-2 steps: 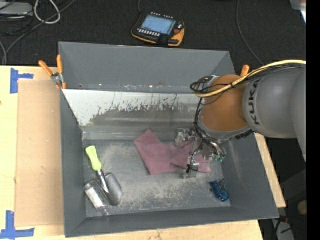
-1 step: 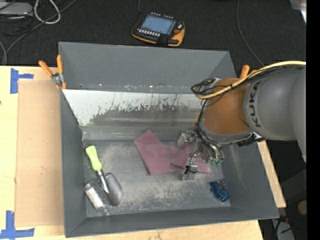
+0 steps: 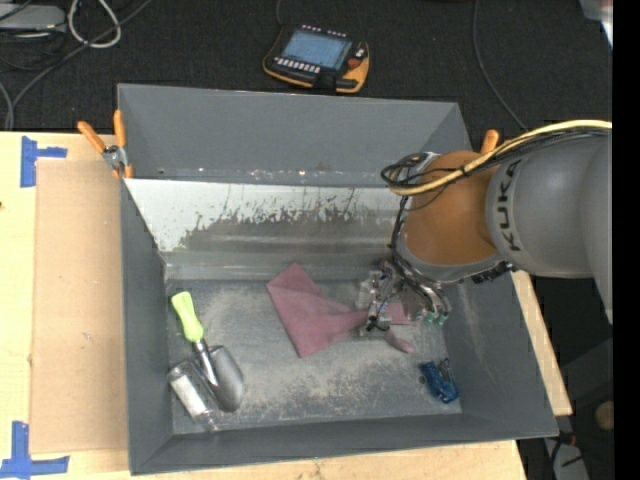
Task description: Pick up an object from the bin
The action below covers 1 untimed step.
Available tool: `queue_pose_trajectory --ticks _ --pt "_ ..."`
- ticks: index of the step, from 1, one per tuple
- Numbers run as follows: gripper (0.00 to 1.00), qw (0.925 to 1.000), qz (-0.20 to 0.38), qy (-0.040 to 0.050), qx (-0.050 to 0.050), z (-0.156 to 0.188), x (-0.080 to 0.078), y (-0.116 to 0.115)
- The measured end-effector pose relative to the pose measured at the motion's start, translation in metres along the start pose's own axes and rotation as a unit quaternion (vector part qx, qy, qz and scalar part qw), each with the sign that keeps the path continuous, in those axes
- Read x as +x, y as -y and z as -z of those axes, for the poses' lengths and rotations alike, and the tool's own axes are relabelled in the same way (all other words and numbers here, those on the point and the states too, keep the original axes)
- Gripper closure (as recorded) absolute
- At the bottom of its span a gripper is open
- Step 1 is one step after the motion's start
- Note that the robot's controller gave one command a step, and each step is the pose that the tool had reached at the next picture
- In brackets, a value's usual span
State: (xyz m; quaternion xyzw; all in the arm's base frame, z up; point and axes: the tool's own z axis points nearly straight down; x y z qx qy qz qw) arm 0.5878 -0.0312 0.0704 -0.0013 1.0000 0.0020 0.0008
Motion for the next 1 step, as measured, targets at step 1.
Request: queue_pose_trajectory --ticks 1 --pt "1.00 1.0000 0.002 -0.0003 0.000 0.0000 -0.0003 -0.0001"
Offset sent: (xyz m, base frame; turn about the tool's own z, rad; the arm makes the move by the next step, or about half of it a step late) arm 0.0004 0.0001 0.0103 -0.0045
